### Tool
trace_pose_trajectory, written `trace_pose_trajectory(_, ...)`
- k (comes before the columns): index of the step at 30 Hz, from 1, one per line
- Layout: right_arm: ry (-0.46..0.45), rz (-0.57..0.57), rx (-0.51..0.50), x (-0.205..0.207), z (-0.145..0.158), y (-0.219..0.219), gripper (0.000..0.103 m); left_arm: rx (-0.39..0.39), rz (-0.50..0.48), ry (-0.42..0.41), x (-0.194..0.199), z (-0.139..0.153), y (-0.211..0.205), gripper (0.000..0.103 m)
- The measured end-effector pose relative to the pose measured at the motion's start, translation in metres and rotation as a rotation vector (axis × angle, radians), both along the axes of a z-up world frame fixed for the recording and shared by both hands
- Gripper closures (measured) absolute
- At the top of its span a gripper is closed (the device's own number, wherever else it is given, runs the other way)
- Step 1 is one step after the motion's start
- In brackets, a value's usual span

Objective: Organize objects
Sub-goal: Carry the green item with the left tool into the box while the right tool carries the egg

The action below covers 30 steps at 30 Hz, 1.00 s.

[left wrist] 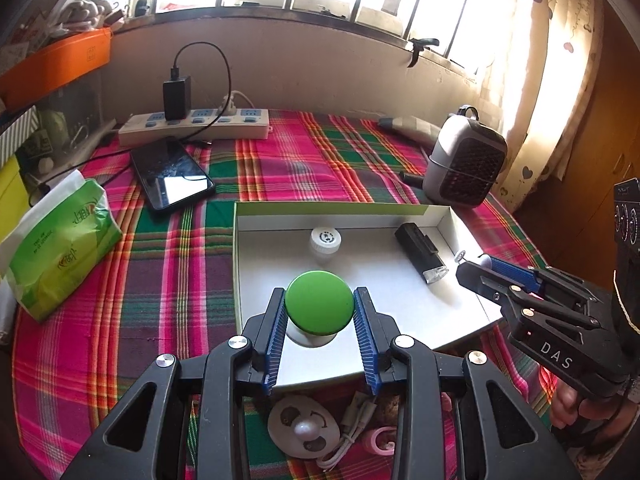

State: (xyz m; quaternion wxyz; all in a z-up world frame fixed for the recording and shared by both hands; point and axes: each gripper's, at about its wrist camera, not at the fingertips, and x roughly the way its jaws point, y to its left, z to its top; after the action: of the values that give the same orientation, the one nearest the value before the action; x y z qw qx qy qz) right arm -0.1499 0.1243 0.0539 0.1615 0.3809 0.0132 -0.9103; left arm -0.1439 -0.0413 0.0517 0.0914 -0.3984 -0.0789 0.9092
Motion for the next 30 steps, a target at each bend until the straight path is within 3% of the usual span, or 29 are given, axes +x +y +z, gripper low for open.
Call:
trace_pose_trajectory(14,-0.049,0.041,0.026,-0.049,-0.014,-0.016,0.075,-0.008,-0.013,-0.043,-0.041,-0.015,0.003,0.072)
trace_pose_trajectory(30,-0.090,0.072,0.061,-0.076,-0.032,-0.034,0.075,-0.033,-0.021,-0.071,-0.064,-0.031,0.004,0.072)
